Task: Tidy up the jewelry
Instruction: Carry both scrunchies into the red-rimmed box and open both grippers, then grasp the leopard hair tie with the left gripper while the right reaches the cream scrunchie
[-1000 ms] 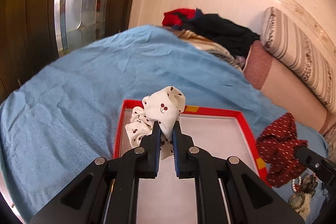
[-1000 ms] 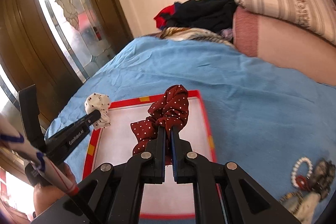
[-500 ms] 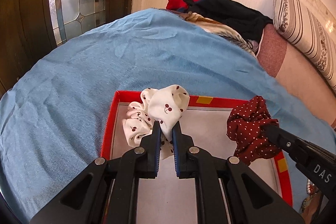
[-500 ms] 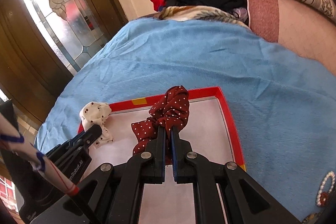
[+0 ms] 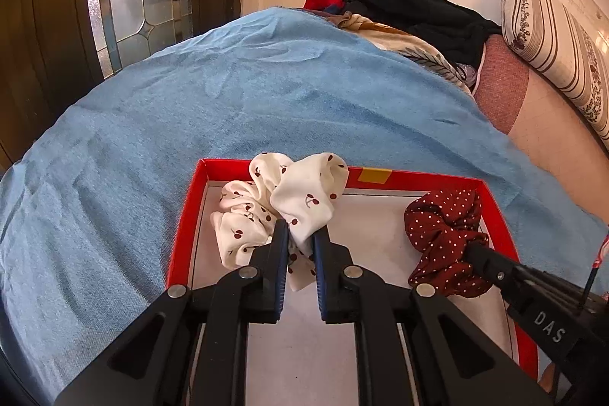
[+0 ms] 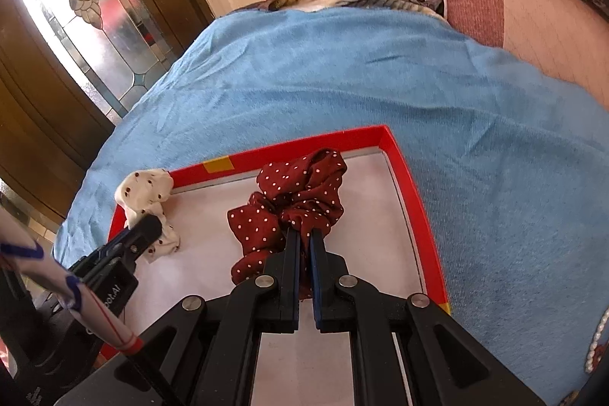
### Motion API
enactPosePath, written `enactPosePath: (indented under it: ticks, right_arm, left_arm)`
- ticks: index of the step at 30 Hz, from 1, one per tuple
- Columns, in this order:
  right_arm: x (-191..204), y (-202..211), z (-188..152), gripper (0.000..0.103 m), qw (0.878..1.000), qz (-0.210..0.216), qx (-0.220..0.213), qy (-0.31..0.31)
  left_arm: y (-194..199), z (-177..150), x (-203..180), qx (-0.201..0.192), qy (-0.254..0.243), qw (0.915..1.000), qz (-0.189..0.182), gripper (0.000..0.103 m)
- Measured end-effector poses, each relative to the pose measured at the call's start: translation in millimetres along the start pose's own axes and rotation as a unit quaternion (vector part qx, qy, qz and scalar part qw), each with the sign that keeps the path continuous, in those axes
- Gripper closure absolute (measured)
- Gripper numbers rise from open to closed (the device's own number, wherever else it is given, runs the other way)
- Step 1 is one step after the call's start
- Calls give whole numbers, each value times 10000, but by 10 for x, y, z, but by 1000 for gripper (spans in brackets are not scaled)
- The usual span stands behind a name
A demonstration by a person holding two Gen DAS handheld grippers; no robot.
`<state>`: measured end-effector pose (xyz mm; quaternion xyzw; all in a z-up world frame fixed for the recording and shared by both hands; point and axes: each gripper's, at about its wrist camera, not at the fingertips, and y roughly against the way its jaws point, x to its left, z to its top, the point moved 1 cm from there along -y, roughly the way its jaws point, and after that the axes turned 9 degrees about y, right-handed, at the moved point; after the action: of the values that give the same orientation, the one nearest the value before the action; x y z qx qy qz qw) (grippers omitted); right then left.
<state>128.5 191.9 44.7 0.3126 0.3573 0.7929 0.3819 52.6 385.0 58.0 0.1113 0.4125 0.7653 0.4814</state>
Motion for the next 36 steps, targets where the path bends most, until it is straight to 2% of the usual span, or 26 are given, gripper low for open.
enactPosePath:
  ticks: [3, 6, 8, 10, 17, 19, 21, 27, 32, 36]
  right_arm:
    - [1, -16, -21, 95, 10000, -13, 27, -8]
    - [-13, -5, -31, 93, 10000, 7, 44, -73]
    - [-10, 9, -35, 91, 9999, 45, 59, -71]
    - [1, 37, -38, 91, 10000, 18, 60, -31]
    - [47, 381, -94, 90, 9999, 117, -117, 15]
    - [39, 566, -154, 90, 9997, 136, -214, 29]
    - [10, 751, -235, 90, 9994, 170, -293, 3]
    - [-174, 1623, -771, 90, 9975, 75, -699, -26]
    - [-515, 2419, -1398, 89, 9926, -247, -1161, -239]
    - [-816, 2934, -1749, 89, 9870, -718, -1392, -365]
  left_arm:
    - [7, 2, 8, -14, 20, 10000, 15, 85]
    - [18, 1, 4, -18, 19, 10000, 37, 77]
    - [37, -1, -6, -35, 6, 10000, 41, 68]
    - [55, 4, -18, -29, -8, 10000, 28, 64]
    - [292, 48, -94, -82, 4, 9999, -131, 60]
    - [392, 41, -139, -133, -58, 9998, -146, 60]
    - [512, 34, -163, -149, 8, 9993, -334, 60]
    - [1030, -175, -411, -420, -347, 9953, -800, 60]
    - [1436, -502, -754, -297, -483, 9893, -1345, 60]
    - [1870, -767, -1260, -427, -902, 9814, -1643, 60]
